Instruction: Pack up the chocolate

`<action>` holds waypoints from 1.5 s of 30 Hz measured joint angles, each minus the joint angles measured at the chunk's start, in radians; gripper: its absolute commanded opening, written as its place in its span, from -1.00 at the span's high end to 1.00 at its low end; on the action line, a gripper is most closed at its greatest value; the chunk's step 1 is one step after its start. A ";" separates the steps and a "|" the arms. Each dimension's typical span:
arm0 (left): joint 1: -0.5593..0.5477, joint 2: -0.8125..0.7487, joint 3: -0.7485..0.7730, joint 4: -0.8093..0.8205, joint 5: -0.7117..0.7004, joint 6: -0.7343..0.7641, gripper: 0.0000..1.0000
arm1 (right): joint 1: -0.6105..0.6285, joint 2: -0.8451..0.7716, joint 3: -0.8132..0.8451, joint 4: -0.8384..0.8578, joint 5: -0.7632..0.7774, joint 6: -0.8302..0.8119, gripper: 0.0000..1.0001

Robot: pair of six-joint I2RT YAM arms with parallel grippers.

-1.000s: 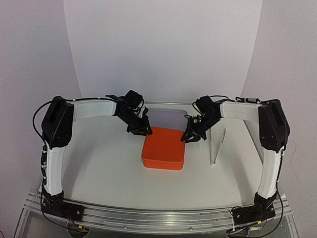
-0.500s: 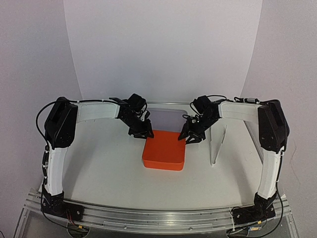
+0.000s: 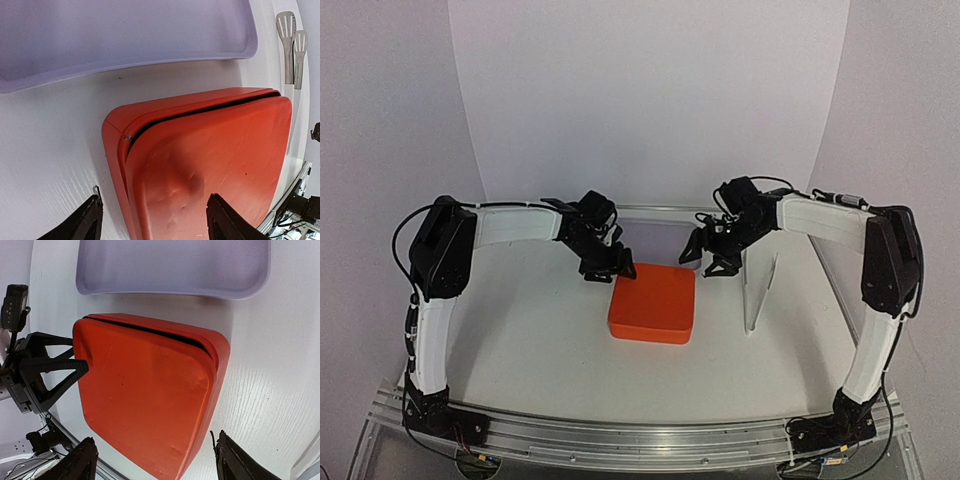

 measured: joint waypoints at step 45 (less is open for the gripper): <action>-0.215 -0.273 -0.467 0.331 0.331 0.246 -0.99 | -0.031 0.503 0.546 -0.018 -0.173 -0.417 -0.59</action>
